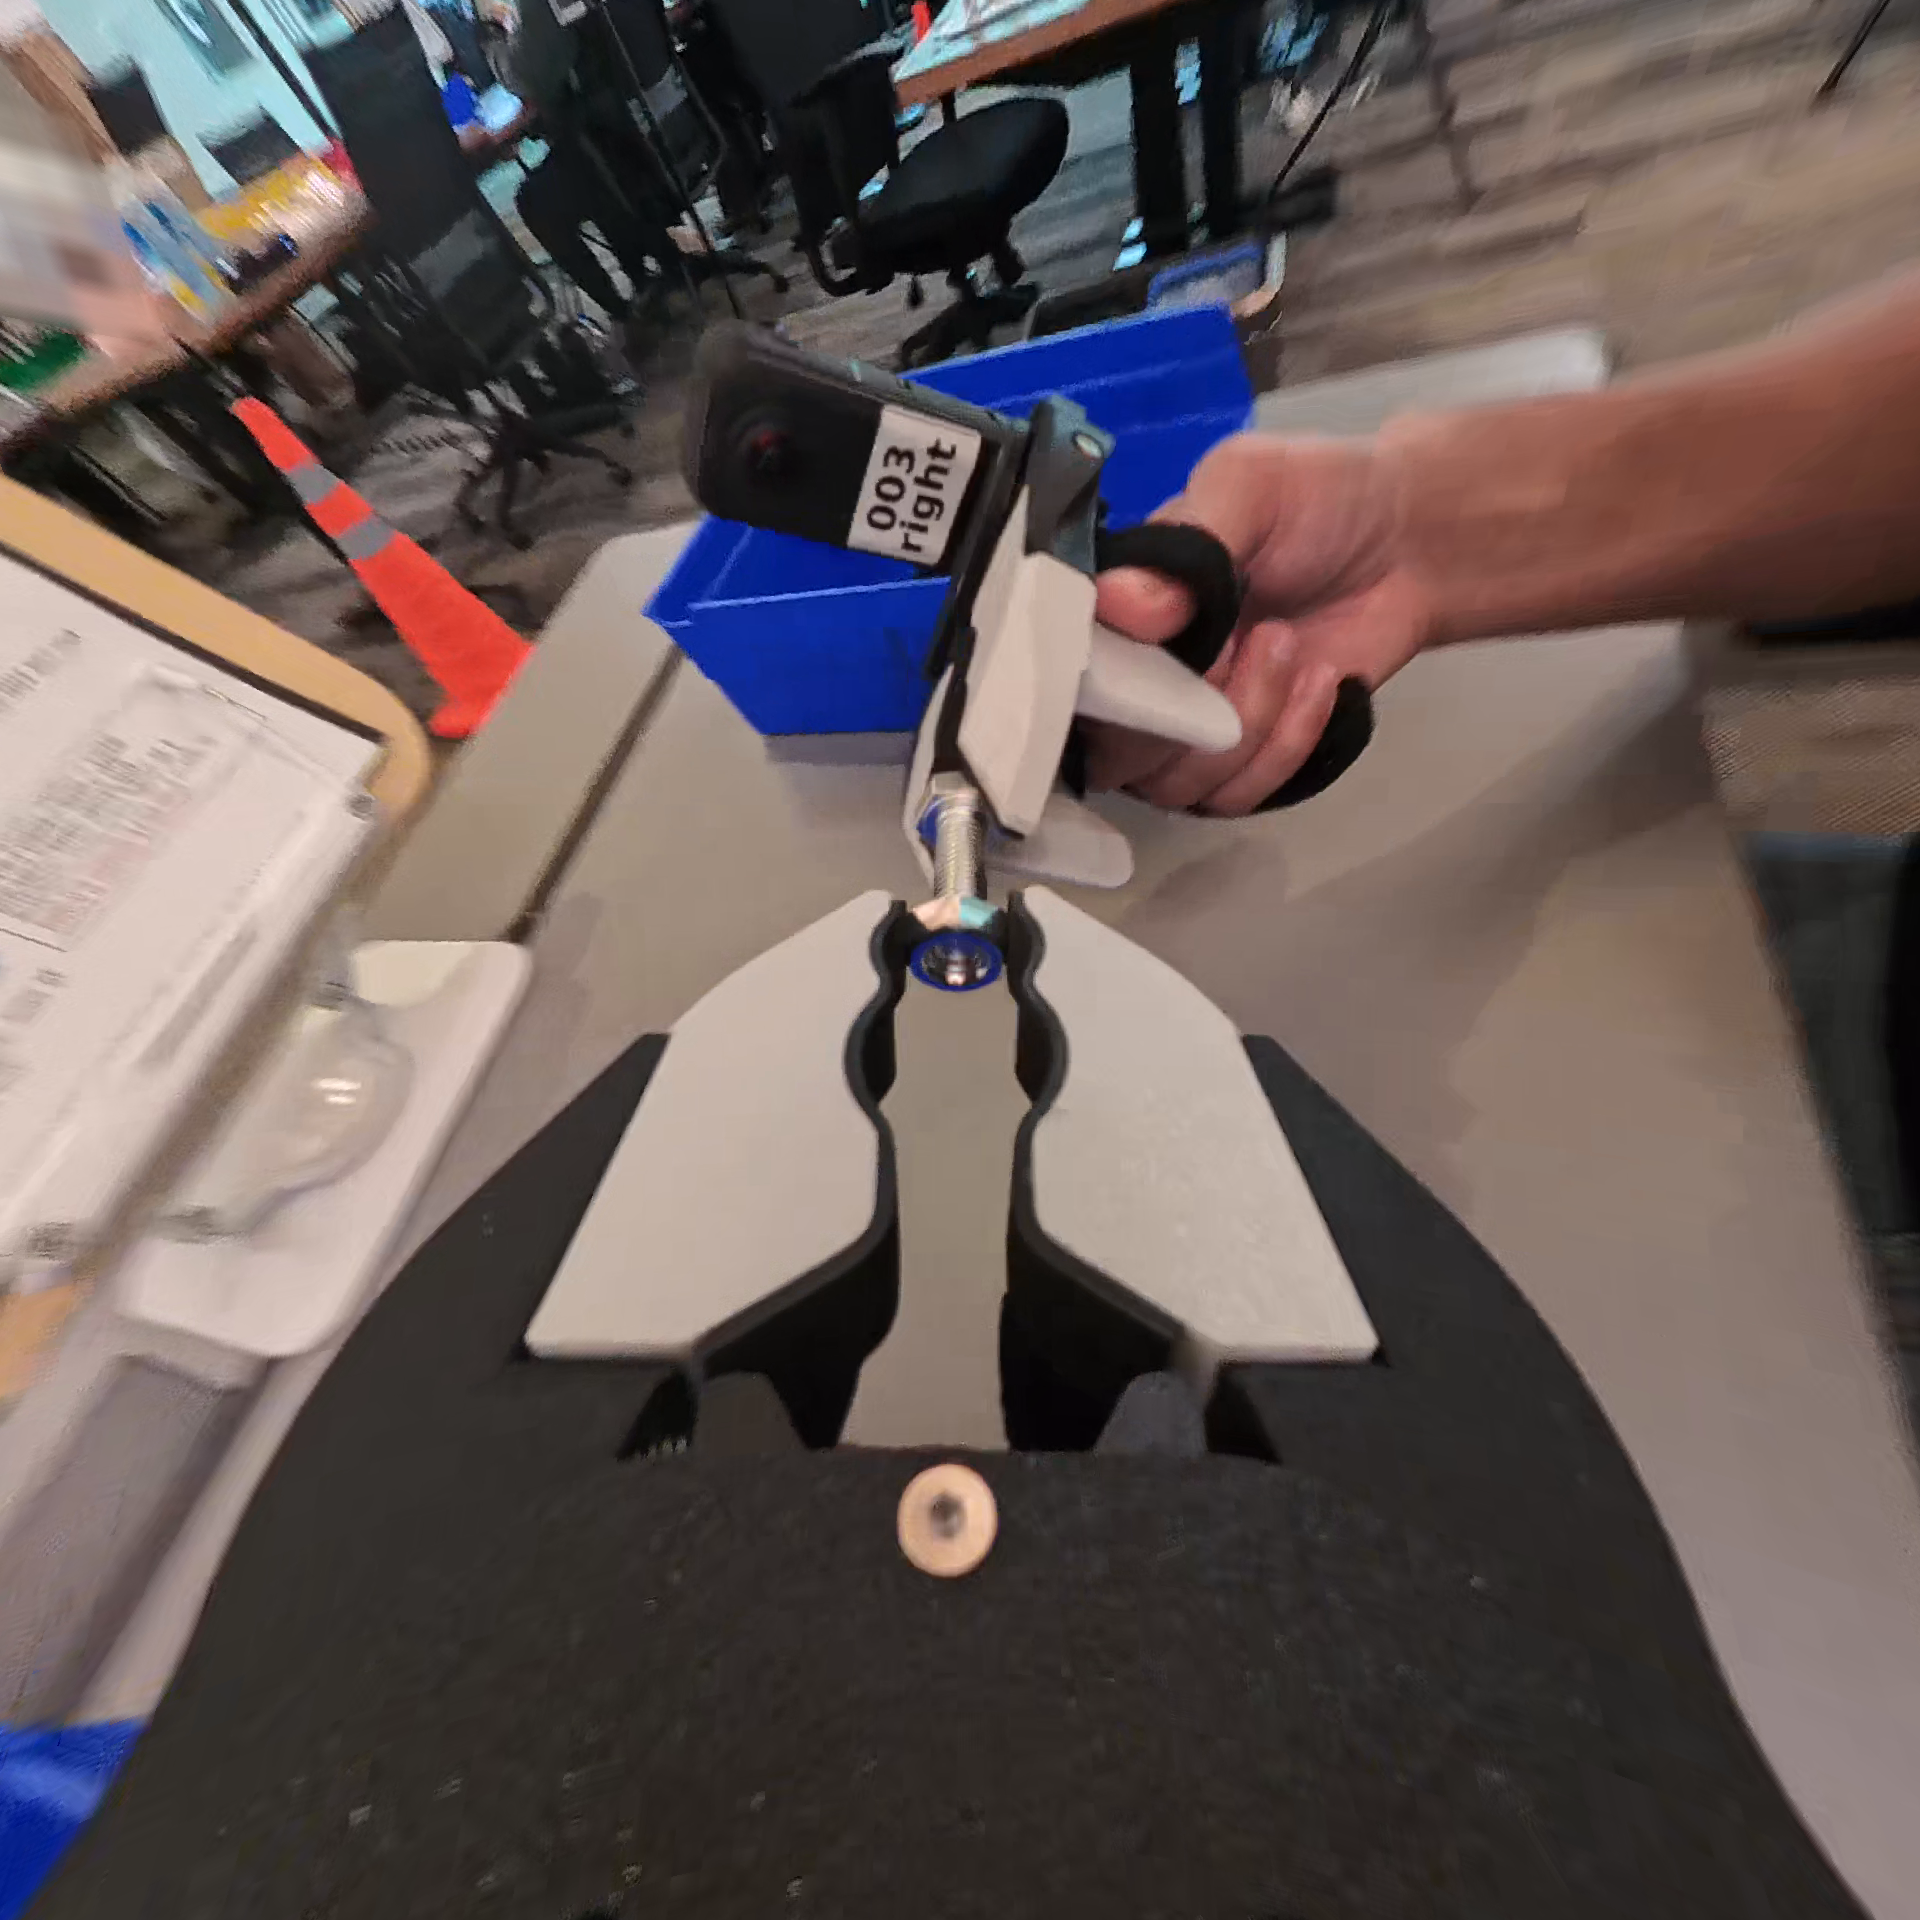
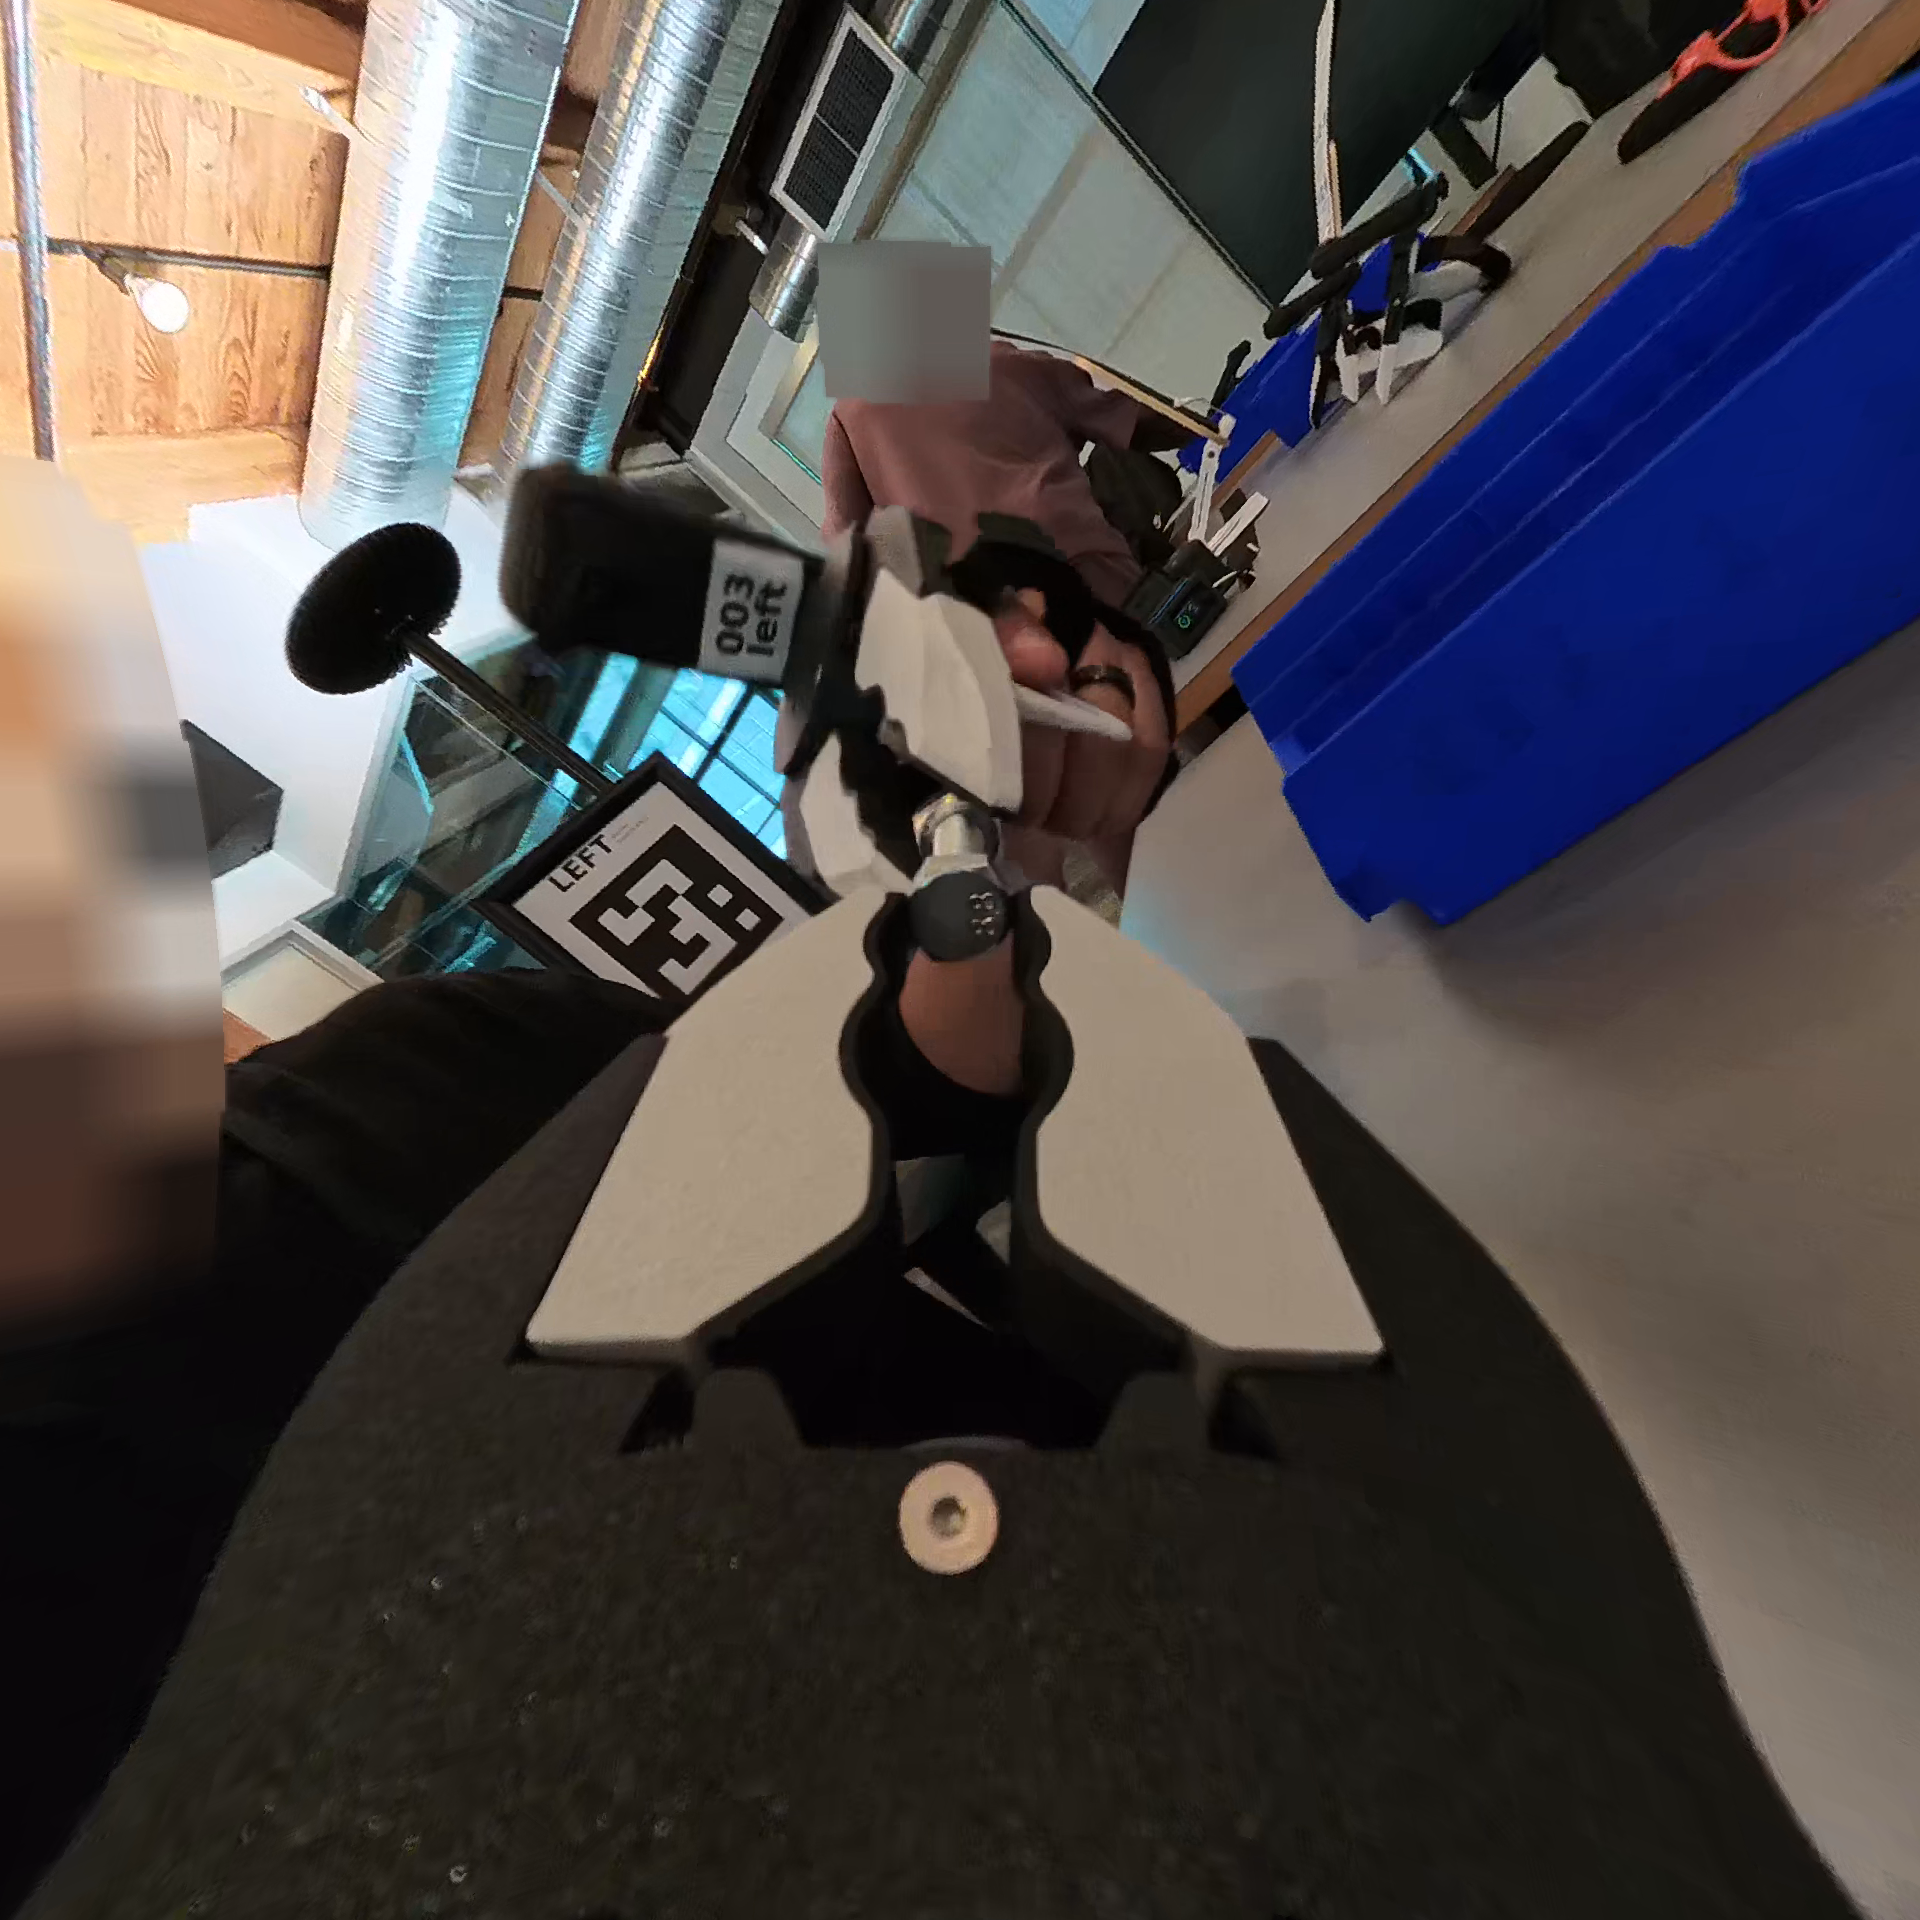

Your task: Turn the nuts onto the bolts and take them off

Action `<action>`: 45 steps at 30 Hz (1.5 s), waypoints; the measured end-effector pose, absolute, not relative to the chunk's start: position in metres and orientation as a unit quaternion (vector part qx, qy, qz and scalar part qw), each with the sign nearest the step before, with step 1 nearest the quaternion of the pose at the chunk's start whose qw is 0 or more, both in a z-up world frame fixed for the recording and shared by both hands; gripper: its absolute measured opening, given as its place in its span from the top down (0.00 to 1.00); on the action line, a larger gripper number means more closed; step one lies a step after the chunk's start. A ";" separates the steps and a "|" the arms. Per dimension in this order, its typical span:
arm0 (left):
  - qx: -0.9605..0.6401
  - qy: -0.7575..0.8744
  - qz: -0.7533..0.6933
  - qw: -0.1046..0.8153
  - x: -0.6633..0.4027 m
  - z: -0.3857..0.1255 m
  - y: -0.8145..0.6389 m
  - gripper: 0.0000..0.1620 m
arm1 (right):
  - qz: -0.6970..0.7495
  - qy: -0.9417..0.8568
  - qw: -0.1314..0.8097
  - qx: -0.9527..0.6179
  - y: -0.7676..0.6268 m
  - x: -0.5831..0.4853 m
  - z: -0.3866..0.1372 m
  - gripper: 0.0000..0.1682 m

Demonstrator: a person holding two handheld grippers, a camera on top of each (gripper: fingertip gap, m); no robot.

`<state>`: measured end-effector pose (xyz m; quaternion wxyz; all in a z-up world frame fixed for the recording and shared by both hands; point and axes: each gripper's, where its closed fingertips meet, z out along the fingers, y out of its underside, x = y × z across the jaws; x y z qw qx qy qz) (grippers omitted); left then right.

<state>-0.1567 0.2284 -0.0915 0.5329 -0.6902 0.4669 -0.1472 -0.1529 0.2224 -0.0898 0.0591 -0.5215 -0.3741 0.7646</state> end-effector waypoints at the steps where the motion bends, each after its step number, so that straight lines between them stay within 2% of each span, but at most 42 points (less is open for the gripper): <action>1: -0.702 0.445 -0.192 0.522 -0.156 -0.090 0.228 0.89 | 0.762 -0.381 0.070 -0.520 0.223 -0.153 -0.089 0.88; 4: -0.718 0.369 -0.343 0.480 -0.151 -0.081 0.225 0.89 | 0.750 -0.411 0.112 -0.506 0.222 -0.150 -0.085 0.89; 9: -0.720 0.195 -0.571 0.343 -0.152 -0.081 0.230 0.90 | 0.680 -0.478 0.223 -0.510 0.227 -0.153 -0.092 0.88; 12: -0.692 0.102 -0.664 0.264 -0.154 -0.087 0.236 0.90 | 0.637 -0.501 0.273 -0.519 0.233 -0.154 -0.099 0.88; 14: -0.674 0.072 -0.693 0.246 -0.155 -0.090 0.240 0.90 | 0.630 -0.496 0.271 -0.532 0.238 -0.155 -0.103 0.88; 16: -0.663 0.088 -0.697 0.260 -0.155 -0.088 0.241 0.87 | 0.647 -0.477 0.256 -0.537 0.240 -0.154 -0.102 0.88; 19: -0.670 0.141 -0.665 0.299 -0.156 -0.083 0.240 0.55 | 0.665 -0.447 0.240 -0.548 0.247 -0.152 -0.101 0.88; 20: -0.675 0.161 -0.641 0.328 -0.158 -0.081 0.241 0.53 | 0.680 -0.435 0.229 -0.544 0.248 -0.151 -0.098 0.88; 24: -0.694 0.248 -0.525 0.426 -0.162 -0.081 0.240 0.58 | 0.711 -0.407 0.191 -0.541 0.247 -0.150 -0.094 0.89; 28: -0.694 0.293 -0.474 0.455 -0.156 -0.078 0.234 0.59 | 0.724 -0.390 0.166 -0.544 0.247 -0.151 -0.097 0.89; 45: -0.715 0.332 -0.452 0.418 -0.138 -0.104 0.228 0.59 | 0.727 -0.370 0.168 -0.553 0.253 -0.150 -0.095 0.89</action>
